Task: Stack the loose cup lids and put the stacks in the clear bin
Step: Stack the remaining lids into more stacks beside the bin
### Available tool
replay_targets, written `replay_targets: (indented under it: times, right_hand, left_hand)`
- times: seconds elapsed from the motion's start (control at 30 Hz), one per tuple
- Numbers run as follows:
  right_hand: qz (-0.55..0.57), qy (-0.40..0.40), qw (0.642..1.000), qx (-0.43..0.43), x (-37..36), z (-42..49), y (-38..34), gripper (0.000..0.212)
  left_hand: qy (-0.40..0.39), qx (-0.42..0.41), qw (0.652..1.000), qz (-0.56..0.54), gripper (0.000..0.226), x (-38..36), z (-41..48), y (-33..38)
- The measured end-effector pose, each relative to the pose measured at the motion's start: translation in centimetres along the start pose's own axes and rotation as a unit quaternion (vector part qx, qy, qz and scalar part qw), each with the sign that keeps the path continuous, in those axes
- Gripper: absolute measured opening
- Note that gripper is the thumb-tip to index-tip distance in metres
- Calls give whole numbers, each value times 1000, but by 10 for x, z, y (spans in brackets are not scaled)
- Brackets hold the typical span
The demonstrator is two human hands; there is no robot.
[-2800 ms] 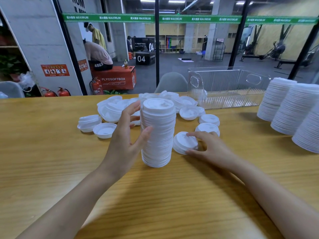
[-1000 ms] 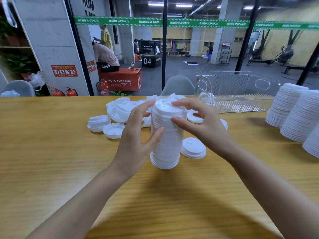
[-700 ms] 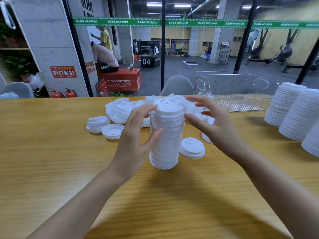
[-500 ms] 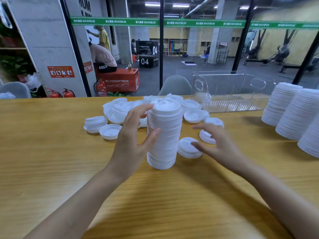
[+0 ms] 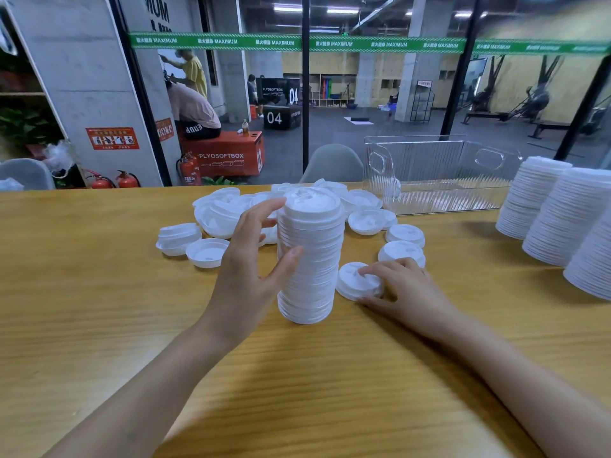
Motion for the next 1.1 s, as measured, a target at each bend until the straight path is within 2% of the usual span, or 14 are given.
replay_targets:
  times: [0.1, 0.17, 0.27, 0.37, 0.43, 0.53, 0.67, 1.1]
  right_hand:
    - [18, 17, 1000, -6, 2, 0, 3, 42]
    - [117, 58, 991, -30, 10, -1, 6, 42]
    - [295, 137, 944, -52, 29, -2, 2, 27]
    - [373, 198, 906, -35, 58, 1, -13, 15]
    - [396, 220, 892, -1, 78, 7, -30, 17]
    - [369, 213, 904, 46, 97, 19, -53, 28]
    - [296, 196, 931, 89, 107, 34, -79, 31]
    - [263, 182, 936, 147, 97, 42, -94, 42]
  left_hand:
    - [-1, 1, 1000, -3, 53, 1, 0, 1]
    - [-1, 3, 1000, -6, 54, 1, 0, 1]
    - [-2, 4, 1000, -3, 55, 1, 1, 0]
    - [-3, 9, 1000, -4, 55, 1, 1, 0]
    - [-2, 8, 1000, -3, 55, 1, 0, 1]
    - [0, 11, 1000, -8, 54, 2, 0, 2]
    - [6, 16, 1000, -18, 58, 4, 1, 0]
    - [6, 17, 1000, -18, 59, 5, 2, 1]
Point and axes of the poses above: each hand's wrist, its own z-axis towards the middle knuckle, its own x-axis out of the back of the hand, y = z × x, the point moved 8 cm from there along z, towards the middle knuckle, and after that the axes turned 10 degrees about x, right-handed, at the moved point
